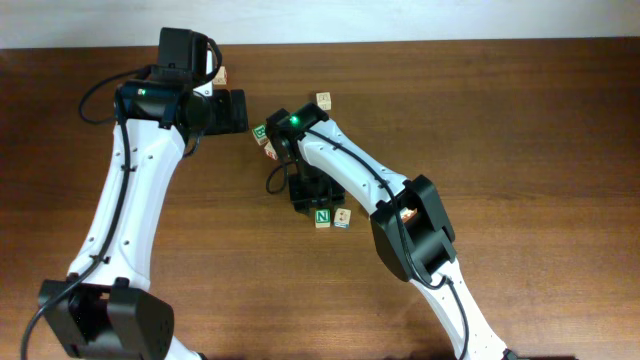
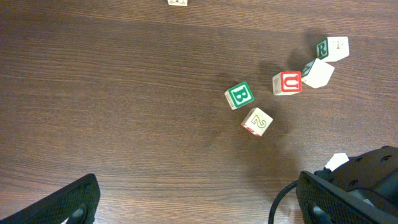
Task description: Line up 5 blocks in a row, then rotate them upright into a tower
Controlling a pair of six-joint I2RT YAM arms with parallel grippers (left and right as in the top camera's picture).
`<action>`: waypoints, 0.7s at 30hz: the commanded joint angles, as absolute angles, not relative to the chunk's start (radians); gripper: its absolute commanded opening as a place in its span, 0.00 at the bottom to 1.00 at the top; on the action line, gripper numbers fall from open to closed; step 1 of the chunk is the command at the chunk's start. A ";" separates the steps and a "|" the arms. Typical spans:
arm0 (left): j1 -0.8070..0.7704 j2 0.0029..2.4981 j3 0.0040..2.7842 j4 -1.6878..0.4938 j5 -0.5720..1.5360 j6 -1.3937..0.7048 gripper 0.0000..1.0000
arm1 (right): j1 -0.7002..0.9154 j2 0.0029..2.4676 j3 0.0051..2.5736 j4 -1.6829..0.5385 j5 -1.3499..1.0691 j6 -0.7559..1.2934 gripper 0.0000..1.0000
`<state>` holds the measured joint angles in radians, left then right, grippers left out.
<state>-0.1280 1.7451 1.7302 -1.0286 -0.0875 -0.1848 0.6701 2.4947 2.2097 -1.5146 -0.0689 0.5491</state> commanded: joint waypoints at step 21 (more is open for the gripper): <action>-0.128 1.752 1.753 -1.027 -0.102 -0.197 0.99 | 0.572 2.514 2.333 -0.989 -0.103 0.799 0.64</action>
